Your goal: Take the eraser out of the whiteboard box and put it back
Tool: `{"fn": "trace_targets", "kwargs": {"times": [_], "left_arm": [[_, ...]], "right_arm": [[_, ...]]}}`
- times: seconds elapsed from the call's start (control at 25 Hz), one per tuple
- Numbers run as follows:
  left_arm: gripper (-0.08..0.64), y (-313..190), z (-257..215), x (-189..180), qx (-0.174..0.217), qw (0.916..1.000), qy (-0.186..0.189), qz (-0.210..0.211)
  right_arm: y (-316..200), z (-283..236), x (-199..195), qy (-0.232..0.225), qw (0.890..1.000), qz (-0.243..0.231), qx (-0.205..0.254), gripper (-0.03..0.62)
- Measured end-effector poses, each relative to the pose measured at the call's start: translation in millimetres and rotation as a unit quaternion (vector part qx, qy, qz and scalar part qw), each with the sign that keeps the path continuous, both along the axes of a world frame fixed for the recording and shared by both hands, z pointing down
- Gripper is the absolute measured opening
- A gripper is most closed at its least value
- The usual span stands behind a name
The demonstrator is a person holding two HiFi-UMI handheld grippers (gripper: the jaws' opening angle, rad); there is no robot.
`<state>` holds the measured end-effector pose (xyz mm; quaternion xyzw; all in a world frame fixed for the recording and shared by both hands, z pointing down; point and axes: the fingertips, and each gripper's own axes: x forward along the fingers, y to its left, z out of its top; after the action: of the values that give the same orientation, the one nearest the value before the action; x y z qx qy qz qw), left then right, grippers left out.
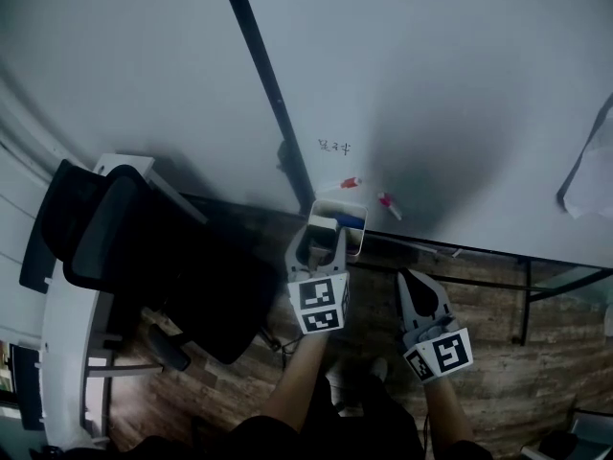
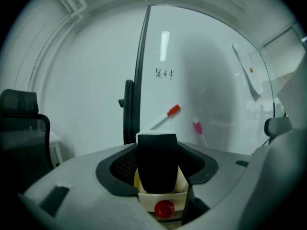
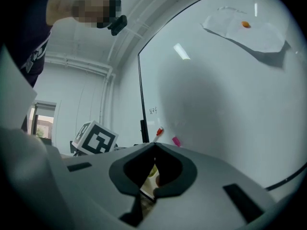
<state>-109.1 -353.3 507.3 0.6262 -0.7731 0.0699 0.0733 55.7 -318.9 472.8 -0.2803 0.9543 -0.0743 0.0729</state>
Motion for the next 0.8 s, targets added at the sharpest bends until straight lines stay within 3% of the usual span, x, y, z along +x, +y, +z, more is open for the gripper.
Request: {"fn": "trace_targets", "kwargs": {"times": [0.28, 0.52, 0.8], "left_arm": [[0.239, 24.4, -97.7, 22.5, 0.092, 0.992, -0.042, 0.075], [0.238, 63.5, -186.4, 48.8, 0.184, 0.9654, -0.094, 0.159], [0.238, 93.0, -248.3, 60.0, 0.238, 0.9409, -0.125, 0.207]], "right_arm": [[1.2, -72.0, -10.9, -0.02, 0.997, -0.005, 0.069, 0.003], [17.6, -142.3, -20.3, -0.036, 0.99, 0.003, 0.139, 0.003], [38.2, -210.2, -23.6, -0.057, 0.976, 0.028, 0.207, 0.003]]}}
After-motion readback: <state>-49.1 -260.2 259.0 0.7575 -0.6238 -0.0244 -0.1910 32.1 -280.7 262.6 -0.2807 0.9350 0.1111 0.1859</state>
